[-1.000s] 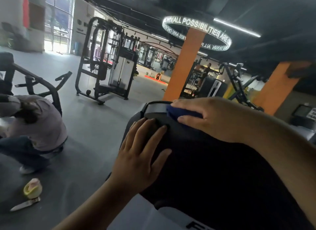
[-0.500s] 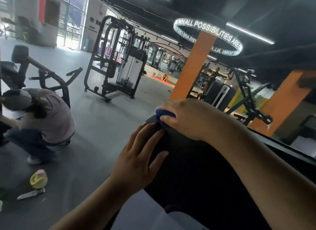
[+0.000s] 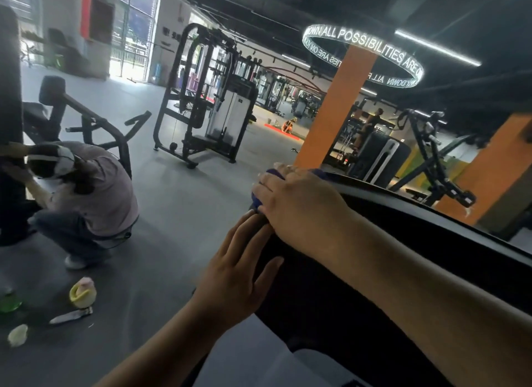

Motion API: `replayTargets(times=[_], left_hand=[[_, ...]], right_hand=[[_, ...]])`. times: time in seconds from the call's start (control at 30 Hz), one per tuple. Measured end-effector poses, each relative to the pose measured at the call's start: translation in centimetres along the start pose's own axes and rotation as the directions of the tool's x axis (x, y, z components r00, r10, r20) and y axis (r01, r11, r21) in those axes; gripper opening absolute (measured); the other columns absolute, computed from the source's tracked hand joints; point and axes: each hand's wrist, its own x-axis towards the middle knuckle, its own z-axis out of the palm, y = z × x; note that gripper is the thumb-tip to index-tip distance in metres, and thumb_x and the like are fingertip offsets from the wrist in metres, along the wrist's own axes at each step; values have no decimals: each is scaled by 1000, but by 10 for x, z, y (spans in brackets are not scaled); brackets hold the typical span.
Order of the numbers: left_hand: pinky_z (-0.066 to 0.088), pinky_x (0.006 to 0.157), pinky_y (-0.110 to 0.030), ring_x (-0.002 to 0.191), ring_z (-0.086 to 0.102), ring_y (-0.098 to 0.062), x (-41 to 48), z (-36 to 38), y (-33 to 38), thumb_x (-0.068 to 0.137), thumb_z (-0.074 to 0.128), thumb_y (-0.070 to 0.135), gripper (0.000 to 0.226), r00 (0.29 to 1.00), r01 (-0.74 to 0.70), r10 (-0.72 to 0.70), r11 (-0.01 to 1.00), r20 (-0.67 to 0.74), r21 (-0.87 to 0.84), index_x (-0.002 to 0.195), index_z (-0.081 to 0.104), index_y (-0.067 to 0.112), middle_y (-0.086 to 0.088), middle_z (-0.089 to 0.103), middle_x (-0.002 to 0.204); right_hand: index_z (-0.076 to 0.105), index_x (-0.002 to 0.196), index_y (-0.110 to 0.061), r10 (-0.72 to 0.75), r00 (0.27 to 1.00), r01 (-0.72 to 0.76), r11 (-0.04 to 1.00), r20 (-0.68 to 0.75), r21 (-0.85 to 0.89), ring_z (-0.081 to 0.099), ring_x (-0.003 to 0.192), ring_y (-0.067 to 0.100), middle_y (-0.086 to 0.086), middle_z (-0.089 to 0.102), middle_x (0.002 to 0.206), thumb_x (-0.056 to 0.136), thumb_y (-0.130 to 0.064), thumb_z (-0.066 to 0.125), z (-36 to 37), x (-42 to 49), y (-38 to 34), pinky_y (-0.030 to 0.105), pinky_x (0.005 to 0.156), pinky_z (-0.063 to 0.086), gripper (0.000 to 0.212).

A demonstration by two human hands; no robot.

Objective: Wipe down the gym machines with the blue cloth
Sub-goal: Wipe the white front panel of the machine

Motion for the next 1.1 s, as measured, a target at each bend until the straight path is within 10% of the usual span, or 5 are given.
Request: replayTargets(times=[0.1, 0.57, 1.1], left_hand=[[53, 115, -51, 154, 48, -27, -14, -5, -11, 109, 68, 30, 56, 998, 56, -56, 998, 37, 5, 157, 55, 6, -10, 48, 166], [49, 120, -55, 159, 42, -31, -61, -7, -36, 108, 64, 4, 52, 989, -49, 44, 998, 139, 35, 158, 51, -2, -16, 39, 173], [36, 128, -59, 168, 22, -30, -105, -7, -36, 112, 56, 11, 66, 951, -87, 23, 977, 310, 196, 171, 27, 5, -15, 19, 181]], right_hand=[[42, 165, -13, -70, 996, 65, 994, -54, -92, 30, 161, 40, 13, 36, 173, 112, -31, 29, 9, -32, -4, 53, 134, 16, 57], [36, 167, -5, 27, 951, -53, 996, -308, -74, 20, 165, 37, 16, 27, 176, 114, -19, 40, 68, -83, -36, 52, 136, 15, 55], [32, 168, -7, -53, 973, 60, 998, -226, 25, 15, 166, 34, 13, 22, 178, 98, -18, 41, 126, -132, -81, 44, 136, -2, 72]])
